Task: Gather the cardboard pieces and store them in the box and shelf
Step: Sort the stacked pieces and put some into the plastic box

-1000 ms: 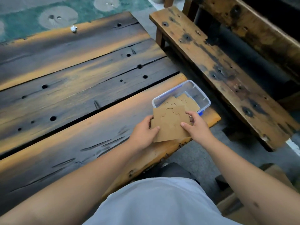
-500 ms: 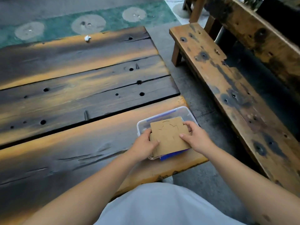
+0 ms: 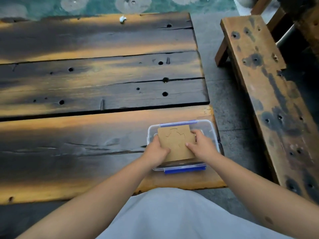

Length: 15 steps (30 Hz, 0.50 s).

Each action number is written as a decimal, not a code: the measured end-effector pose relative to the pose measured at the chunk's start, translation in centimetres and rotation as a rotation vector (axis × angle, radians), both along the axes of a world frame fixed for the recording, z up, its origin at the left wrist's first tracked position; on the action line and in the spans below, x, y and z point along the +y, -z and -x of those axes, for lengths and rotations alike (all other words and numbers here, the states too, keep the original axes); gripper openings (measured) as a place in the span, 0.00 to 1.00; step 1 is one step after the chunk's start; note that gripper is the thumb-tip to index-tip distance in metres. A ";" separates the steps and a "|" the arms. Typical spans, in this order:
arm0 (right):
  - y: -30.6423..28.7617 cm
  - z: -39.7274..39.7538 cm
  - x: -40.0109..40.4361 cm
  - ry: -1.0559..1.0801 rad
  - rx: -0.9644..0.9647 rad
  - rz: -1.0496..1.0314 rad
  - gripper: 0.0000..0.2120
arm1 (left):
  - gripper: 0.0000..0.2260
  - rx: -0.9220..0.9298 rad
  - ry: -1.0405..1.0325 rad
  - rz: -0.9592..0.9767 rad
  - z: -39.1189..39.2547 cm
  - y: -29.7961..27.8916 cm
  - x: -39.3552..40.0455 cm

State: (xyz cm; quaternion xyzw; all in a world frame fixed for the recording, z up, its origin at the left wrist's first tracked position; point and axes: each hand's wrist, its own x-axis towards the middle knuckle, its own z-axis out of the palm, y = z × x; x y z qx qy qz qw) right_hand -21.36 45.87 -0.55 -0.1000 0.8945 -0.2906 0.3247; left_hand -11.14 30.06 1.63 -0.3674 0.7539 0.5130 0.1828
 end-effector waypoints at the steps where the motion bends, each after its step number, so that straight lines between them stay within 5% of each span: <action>1: 0.2 0.1 -0.1 -0.008 -0.004 -0.022 0.25 | 0.24 -0.010 -0.005 -0.001 0.2 0.2 0.0; 15: 2.2 0.5 -0.6 -0.137 0.000 -0.315 0.23 | 0.25 -0.220 0.017 0.006 2.2 2.4 1.1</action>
